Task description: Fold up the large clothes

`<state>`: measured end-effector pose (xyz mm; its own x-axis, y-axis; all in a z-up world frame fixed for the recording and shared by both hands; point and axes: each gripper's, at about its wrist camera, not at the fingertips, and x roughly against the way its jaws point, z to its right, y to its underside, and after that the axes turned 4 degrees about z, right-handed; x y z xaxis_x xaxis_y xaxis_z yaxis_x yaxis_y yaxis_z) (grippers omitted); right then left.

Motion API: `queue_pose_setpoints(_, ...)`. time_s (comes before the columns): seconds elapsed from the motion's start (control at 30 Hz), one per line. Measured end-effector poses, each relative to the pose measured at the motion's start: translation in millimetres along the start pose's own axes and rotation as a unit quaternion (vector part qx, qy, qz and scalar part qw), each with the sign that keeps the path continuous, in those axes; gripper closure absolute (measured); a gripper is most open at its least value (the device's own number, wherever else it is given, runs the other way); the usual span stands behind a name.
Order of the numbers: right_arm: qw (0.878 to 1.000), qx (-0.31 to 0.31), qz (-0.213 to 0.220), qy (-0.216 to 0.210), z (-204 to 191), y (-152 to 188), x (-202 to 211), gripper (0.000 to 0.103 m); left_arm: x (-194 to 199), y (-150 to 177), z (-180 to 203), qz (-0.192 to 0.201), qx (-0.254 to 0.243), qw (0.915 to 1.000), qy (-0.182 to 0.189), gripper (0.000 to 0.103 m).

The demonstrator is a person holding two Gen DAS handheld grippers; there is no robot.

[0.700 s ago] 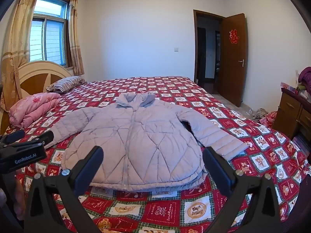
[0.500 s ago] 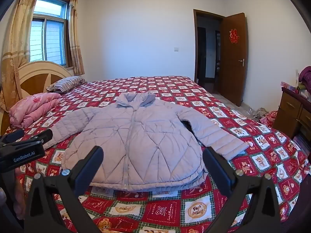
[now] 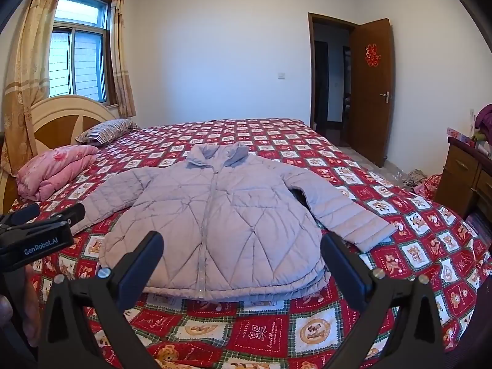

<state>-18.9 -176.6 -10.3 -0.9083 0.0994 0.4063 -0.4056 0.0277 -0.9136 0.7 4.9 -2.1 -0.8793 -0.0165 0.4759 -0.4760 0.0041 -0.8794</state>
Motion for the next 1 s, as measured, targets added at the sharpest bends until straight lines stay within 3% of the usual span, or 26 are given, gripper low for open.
queue_pose_setpoints(1.0, 1.0, 0.0, -0.003, -0.004, 1.0, -0.9, -0.9, 0.0, -2.8, -0.5, -1.6, -0.003, 0.008, 1.0, 0.003, 0.001)
